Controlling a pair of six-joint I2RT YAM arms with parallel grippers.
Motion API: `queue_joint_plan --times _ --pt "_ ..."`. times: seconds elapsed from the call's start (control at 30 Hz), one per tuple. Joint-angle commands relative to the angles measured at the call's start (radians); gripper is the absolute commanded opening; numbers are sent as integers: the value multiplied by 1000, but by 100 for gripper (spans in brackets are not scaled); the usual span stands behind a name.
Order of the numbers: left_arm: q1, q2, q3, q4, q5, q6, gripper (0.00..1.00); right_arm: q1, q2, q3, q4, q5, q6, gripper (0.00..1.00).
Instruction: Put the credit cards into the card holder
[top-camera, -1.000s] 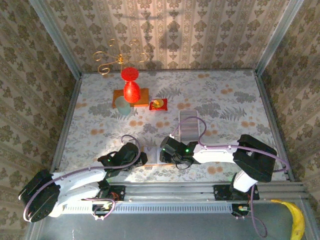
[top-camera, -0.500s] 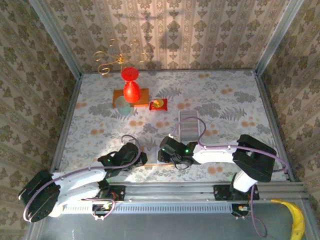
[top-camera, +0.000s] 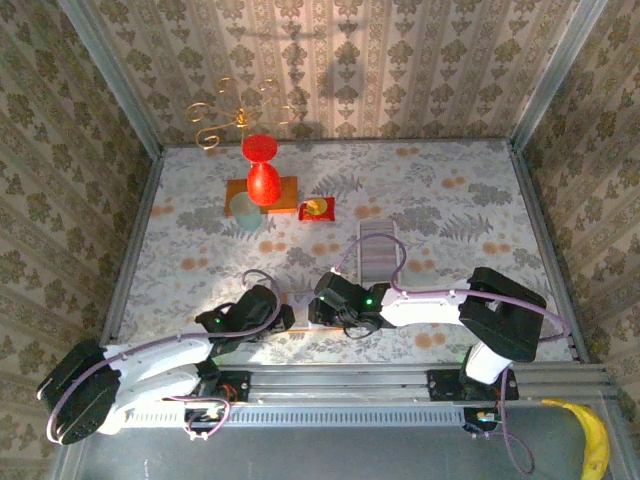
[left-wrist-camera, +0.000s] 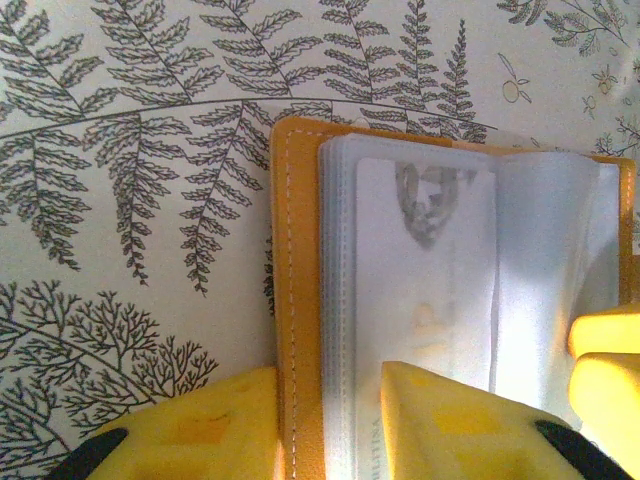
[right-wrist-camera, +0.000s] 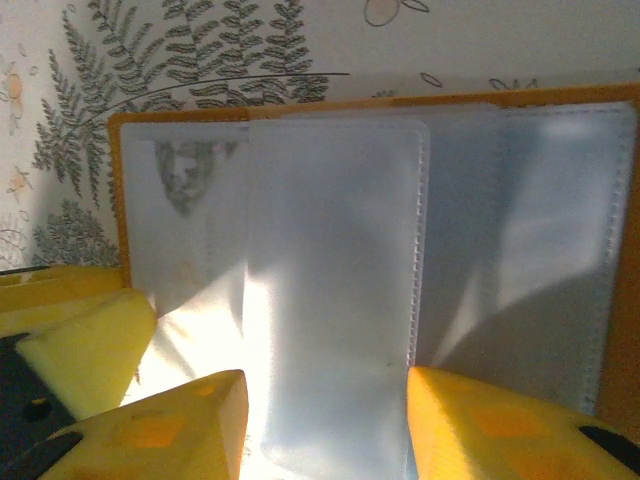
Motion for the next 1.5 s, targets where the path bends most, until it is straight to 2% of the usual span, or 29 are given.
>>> queue_joint_plan --times 0.0,0.23,0.43,0.53,0.67,0.83,1.47 --pt "-11 3 -16 -42 12 -14 32 8 20 18 42 -13 29 46" --pt "-11 4 -17 -43 11 -15 31 8 11 -17 152 -23 70 46" --pt "-11 4 -23 -41 11 -21 30 7 30 -8 157 -32 72 46" --pt "-11 3 -27 -39 11 -23 30 9 -7 -9 110 8 54 46" --pt "-11 2 -22 -41 10 -20 30 9 -60 3 -39 86 20 46" --pt "-12 0 -22 -44 6 -20 30 9 -71 0 -150 130 8 46" --pt "-13 -3 -20 -48 5 -17 29 26 48 53 -179 100 -13 49"
